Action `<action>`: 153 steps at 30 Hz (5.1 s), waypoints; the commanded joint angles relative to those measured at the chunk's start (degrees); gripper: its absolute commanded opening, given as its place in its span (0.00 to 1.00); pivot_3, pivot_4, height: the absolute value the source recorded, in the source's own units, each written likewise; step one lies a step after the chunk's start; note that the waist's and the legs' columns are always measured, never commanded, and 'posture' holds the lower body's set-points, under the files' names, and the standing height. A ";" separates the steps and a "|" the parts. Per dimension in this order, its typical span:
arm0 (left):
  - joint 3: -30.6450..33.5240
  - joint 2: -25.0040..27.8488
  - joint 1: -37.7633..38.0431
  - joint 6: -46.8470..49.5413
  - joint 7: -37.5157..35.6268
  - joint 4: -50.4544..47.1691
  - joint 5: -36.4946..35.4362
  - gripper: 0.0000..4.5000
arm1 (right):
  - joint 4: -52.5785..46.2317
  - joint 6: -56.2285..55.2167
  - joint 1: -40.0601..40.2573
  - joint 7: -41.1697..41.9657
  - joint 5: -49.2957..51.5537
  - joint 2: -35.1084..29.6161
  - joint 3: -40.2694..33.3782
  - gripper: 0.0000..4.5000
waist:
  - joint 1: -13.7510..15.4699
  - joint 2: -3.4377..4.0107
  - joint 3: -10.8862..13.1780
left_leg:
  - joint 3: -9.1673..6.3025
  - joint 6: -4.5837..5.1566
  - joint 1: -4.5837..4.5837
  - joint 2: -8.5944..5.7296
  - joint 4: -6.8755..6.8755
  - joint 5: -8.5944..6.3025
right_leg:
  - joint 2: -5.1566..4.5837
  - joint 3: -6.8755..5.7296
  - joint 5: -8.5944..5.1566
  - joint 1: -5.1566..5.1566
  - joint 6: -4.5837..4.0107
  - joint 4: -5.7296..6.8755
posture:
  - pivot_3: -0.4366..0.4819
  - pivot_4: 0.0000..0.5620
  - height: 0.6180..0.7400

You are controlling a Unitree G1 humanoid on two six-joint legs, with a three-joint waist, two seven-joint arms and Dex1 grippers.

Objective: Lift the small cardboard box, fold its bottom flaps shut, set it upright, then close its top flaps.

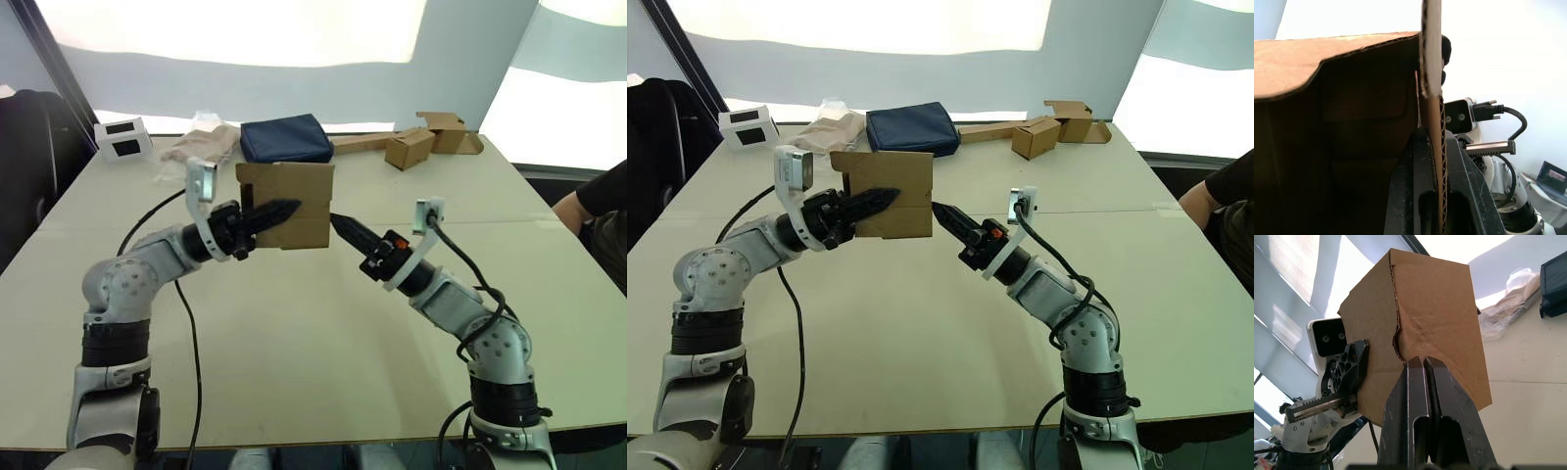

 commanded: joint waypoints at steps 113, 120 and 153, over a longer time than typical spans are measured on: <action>-23.86 7.81 5.16 -16.57 -19.67 10.95 41.58 0.02 | 2.43 6.35 4.76 19.24 -38.71 -11.45 11.94 0.00 | 0.15 -0.03 0.01 | 0.05 0.12 0.04 -0.07 0.26 -0.05 | 0.07 0.07 -0.07 -0.25 0.19 0.87 | 0.48 0.27 1.00; -24.57 9.14 5.27 -18.92 -20.20 12.25 43.48 0.02 | 1.75 6.64 5.33 18.85 -40.19 -12.68 12.34 0.00 | 0.14 -0.03 0.01 | 0.05 0.12 0.06 -0.07 0.26 -0.05 | 0.07 0.08 -0.08 -0.24 0.18 0.86 | 0.48 0.27 1.00; -17.83 5.14 3.49 -17.15 -15.40 8.00 33.78 0.02 | 19.84 -18.09 -1.21 35.24 -42.95 -8.14 12.57 0.00 | 0.02 -0.02 0.01 | 0.07 0.11 0.09 -0.07 0.25 -0.05 | 0.08 0.06 -0.07 -0.21 0.20 0.87 | 0.48 0.27 1.00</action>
